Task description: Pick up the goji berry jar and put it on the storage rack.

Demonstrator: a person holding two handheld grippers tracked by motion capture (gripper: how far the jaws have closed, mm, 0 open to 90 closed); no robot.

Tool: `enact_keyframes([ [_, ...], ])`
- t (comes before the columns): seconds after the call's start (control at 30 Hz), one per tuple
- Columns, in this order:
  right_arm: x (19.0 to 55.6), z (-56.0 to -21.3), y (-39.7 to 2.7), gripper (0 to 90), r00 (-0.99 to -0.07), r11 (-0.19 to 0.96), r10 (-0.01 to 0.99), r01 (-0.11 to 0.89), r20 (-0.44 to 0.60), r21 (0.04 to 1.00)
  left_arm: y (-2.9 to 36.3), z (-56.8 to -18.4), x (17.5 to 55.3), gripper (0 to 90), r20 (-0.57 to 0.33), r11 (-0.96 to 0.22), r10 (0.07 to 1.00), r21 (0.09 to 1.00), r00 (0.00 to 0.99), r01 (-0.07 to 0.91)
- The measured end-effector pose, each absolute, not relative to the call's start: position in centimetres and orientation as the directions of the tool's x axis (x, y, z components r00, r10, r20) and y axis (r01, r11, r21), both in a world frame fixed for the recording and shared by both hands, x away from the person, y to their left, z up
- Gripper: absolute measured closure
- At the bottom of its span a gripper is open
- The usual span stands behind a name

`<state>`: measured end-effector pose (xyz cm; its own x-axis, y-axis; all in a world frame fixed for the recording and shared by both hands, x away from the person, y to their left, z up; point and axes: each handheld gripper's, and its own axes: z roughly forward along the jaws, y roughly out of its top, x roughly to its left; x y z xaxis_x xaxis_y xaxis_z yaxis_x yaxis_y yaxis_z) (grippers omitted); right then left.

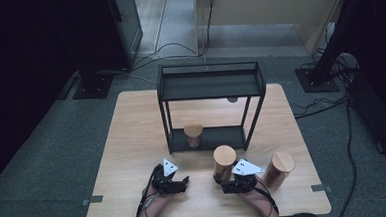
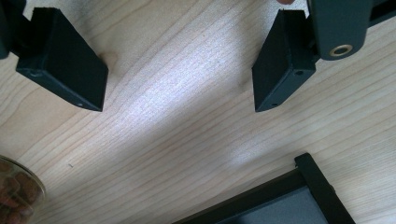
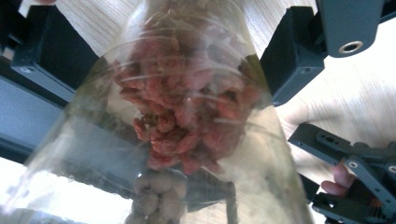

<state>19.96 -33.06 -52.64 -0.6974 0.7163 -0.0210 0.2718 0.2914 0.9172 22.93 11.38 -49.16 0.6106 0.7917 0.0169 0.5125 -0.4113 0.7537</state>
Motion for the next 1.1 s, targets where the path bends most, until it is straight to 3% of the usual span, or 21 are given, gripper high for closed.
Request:
enact_keyframes([
  [0.27,19.8,-52.6,-32.4,16.9,-0.666,0.263,0.746,0.301,0.005,0.917,11.3,-49.2,23.0,18.4,0.017,-0.410,0.792,0.755,0.610,0.512],
  [0.47,19.6,-52.9,-32.1,24.5,-0.664,0.264,0.748,0.274,-0.017,0.925,11.3,-49.2,23.1,18.4,0.014,-0.409,0.791,0.756,0.612,0.511],
  [1.1,18.9,-52.9,-31.6,25.0,-0.627,0.237,0.779,0.292,-0.001,0.927,11.3,-49.2,23.2,18.4,0.016,-0.413,0.788,0.754,0.616,0.510],
])
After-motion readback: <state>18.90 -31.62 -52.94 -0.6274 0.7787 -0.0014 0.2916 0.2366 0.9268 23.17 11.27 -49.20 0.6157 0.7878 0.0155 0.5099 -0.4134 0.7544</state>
